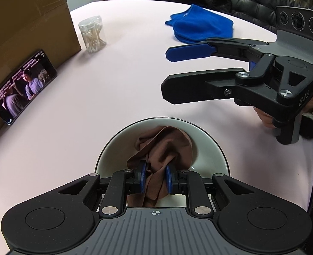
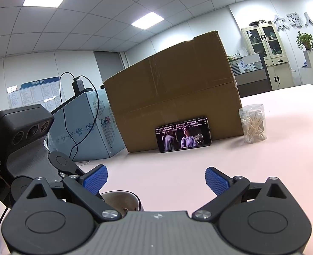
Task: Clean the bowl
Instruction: 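Hold the brown cloth pinched in the left gripper inside the bowl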
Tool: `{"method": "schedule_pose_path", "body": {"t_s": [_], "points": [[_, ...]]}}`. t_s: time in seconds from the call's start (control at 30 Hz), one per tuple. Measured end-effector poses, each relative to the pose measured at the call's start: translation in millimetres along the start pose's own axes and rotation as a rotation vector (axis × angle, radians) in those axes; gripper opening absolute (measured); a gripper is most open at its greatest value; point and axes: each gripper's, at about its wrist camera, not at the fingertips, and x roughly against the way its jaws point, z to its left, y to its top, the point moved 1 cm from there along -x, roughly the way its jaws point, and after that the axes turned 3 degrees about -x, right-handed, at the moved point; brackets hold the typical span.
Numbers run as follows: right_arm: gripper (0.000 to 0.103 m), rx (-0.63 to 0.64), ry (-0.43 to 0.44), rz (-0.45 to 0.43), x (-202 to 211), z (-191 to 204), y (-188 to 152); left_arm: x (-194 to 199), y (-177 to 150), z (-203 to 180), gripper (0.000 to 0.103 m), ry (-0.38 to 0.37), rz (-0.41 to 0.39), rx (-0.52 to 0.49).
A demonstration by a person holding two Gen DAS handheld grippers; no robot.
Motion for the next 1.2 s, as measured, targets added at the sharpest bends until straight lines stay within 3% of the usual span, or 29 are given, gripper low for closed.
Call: {"method": "schedule_pose_path", "body": {"t_s": [0.27, 0.6, 1.03, 1.2], "points": [[0.100, -0.001, 0.000, 0.002, -1.1, -0.1, 0.2, 6.8, -7.1, 1.0, 0.019, 0.033, 0.022, 0.000], [0.100, -0.001, 0.001, 0.009, -2.3, 0.3, 0.0, 2.8, -2.1, -1.4, 0.018, -0.009, -0.005, -0.010], [0.100, -0.002, 0.002, 0.013, -3.4, 0.0, 0.7, 4.6, -6.7, 7.2, 0.019, 0.024, 0.006, 0.007], [0.100, -0.002, 0.002, 0.013, -3.9, -0.2, 0.4, 5.1, -6.4, 4.3, 0.019, -0.001, 0.002, 0.002]]}}
